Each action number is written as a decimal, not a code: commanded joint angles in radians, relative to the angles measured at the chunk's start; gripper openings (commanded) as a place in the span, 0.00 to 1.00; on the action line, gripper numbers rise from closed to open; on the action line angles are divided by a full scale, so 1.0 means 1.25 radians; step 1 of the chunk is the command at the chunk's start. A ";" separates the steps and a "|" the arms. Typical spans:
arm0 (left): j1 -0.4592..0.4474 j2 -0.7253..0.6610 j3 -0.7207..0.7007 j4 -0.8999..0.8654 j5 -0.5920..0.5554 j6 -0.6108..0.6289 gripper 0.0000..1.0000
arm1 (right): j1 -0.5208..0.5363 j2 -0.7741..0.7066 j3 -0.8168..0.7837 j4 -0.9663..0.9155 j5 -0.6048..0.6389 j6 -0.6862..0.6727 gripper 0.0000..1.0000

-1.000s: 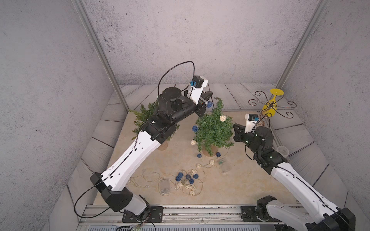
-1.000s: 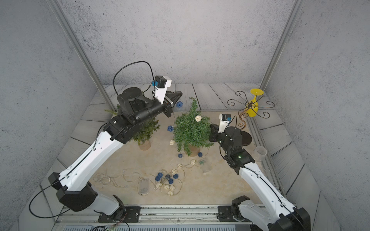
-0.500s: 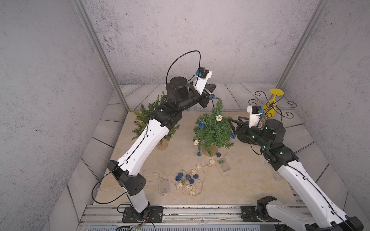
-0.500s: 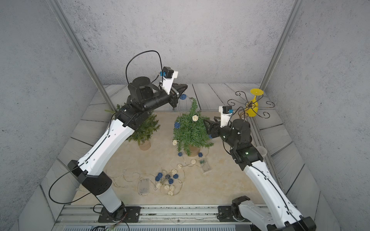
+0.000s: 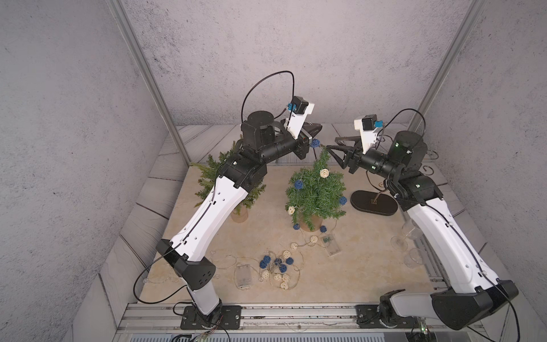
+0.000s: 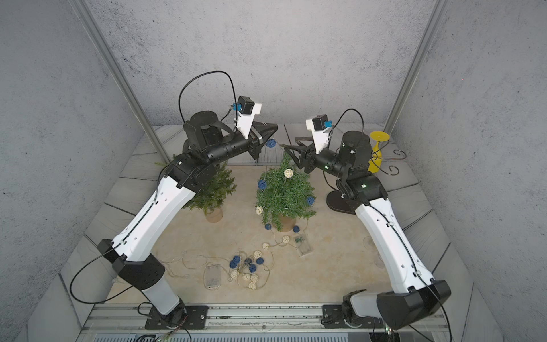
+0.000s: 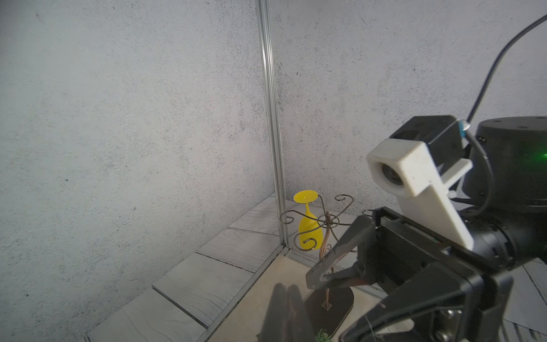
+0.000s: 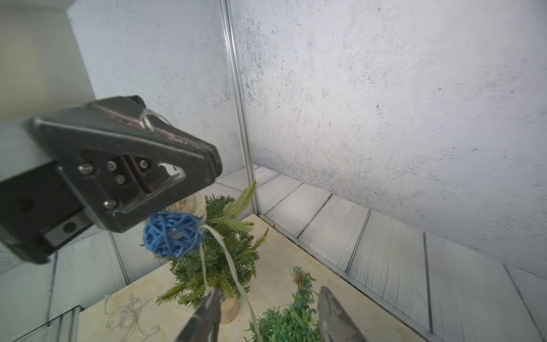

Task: Wrap string light around the christmas tree
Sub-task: Wrap the light string around the Christmas tree.

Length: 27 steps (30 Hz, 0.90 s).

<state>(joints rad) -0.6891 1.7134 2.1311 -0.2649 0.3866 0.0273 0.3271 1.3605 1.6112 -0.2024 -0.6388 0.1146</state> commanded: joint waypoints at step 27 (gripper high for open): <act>0.005 -0.139 -0.264 0.119 -0.161 0.096 0.04 | 0.024 0.147 0.243 -0.134 0.180 -0.102 0.00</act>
<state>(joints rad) -0.6891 1.5570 1.8034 -0.1753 0.2584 0.1162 0.3607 1.4952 1.8511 -0.3389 -0.4793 0.0040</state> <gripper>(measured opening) 0.060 0.047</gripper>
